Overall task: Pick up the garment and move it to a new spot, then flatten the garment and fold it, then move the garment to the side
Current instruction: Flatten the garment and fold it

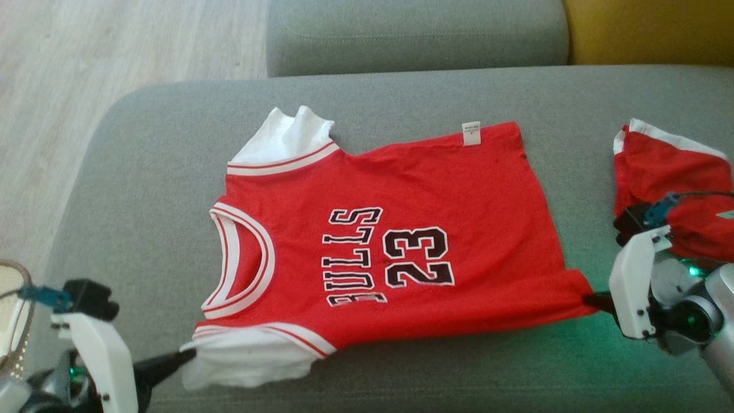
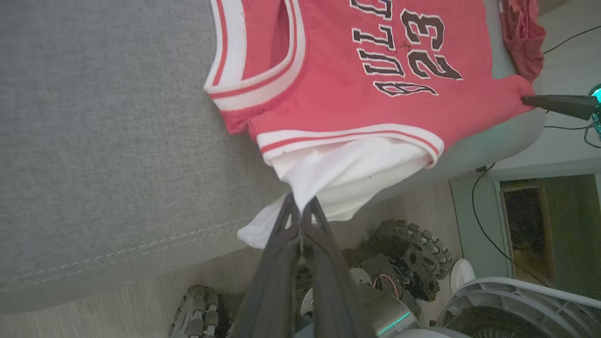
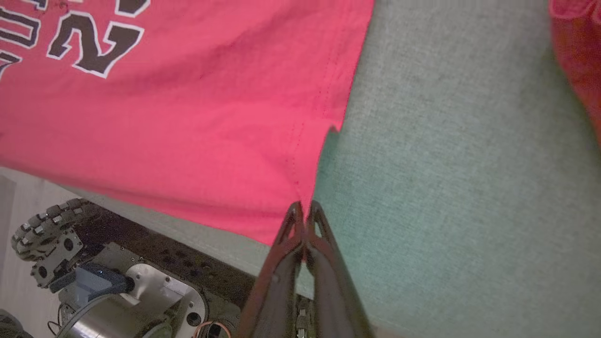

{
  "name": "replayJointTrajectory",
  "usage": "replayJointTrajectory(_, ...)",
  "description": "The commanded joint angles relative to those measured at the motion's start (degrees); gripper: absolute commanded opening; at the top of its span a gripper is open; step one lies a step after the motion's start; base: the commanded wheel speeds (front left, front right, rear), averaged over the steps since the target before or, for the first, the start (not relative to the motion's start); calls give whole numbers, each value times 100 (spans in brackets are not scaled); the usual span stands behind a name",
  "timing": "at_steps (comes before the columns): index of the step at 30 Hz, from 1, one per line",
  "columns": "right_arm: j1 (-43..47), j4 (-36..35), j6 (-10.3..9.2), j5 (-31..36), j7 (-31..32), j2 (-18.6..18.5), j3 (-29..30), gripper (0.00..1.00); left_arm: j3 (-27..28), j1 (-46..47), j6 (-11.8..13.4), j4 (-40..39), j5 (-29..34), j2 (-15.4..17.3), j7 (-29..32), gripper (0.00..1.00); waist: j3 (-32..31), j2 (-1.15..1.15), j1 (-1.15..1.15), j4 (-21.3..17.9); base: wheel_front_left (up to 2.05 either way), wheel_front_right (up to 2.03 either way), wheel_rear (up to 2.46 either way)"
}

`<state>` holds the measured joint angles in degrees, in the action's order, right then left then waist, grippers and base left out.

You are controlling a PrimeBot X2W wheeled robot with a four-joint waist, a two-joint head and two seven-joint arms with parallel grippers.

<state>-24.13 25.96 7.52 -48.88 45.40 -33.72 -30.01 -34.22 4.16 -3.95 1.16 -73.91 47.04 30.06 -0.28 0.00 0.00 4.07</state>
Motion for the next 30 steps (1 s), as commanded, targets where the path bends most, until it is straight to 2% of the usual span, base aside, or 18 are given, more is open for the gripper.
replayJointTrajectory(1,-142,-157,-3,84,-12,-89,90,0,389,478,37,-120,-52,289,-62,0,43,0,0,2,0,0,0)
replayJointTrajectory(14,-662,-28,-3,971,-290,584,829,0,566,1392,-36,322,-9,-149,-199,0,603,0,0,36,0,0,0)
replayJointTrajectory(23,-1068,182,-3,1551,-1099,866,967,0,483,1895,-125,855,185,-621,-438,0,920,0,0,61,0,0,0)
replayJointTrajectory(30,-1183,391,-3,1614,-1390,987,842,0,417,2164,-234,1208,339,-865,-693,0,1070,0,0,75,0,0,0)
